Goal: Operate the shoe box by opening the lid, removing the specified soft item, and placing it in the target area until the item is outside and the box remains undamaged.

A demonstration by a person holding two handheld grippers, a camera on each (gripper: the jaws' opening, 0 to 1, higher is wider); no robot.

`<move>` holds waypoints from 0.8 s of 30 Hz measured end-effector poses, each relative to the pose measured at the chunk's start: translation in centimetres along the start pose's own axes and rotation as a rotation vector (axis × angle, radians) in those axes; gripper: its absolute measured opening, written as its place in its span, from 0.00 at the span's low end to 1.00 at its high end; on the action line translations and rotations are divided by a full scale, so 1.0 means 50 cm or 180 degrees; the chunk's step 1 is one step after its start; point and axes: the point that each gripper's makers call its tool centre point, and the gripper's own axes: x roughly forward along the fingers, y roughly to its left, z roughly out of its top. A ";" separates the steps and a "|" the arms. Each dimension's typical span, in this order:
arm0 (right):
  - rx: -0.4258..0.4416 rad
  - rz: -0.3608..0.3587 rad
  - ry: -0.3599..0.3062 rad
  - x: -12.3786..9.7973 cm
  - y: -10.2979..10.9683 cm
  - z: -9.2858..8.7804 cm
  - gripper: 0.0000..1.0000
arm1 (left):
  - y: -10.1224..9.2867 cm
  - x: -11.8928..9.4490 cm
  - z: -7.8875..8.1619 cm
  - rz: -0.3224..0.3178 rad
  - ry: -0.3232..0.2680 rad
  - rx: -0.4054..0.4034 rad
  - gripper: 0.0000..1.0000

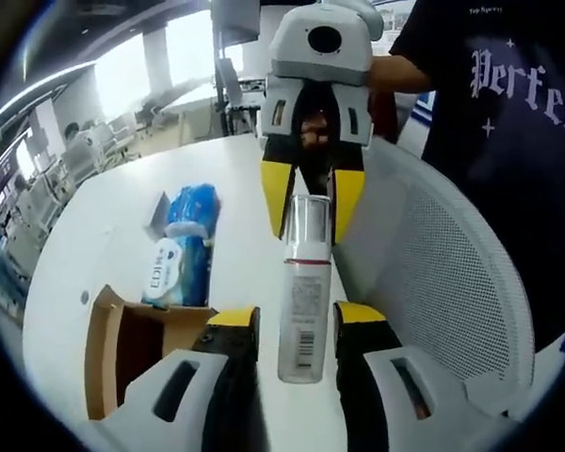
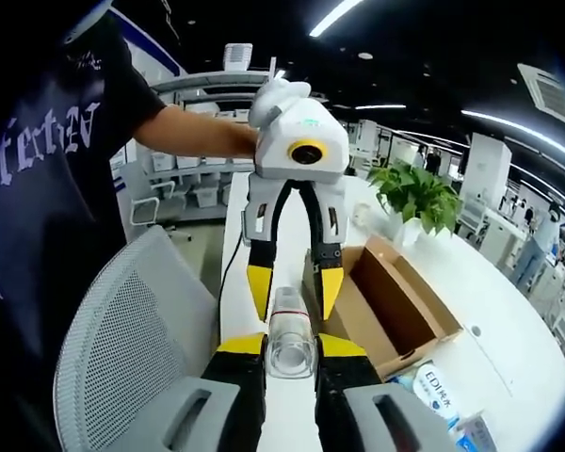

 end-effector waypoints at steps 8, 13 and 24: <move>-0.0069 0.0017 0.0066 -0.006 -0.010 0.001 0.14 | 0.007 -0.014 0.004 0.0115 -0.0108 -0.0089 0.43; -0.0116 0.0028 0.0105 -0.014 -0.023 0.006 0.14 | 0.016 -0.024 0.008 0.0239 -0.0216 -0.0132 0.50; -0.0175 0.0075 0.0162 -0.034 -0.050 0.019 0.14 | 0.040 -0.045 0.024 0.0523 -0.0540 -0.0350 0.67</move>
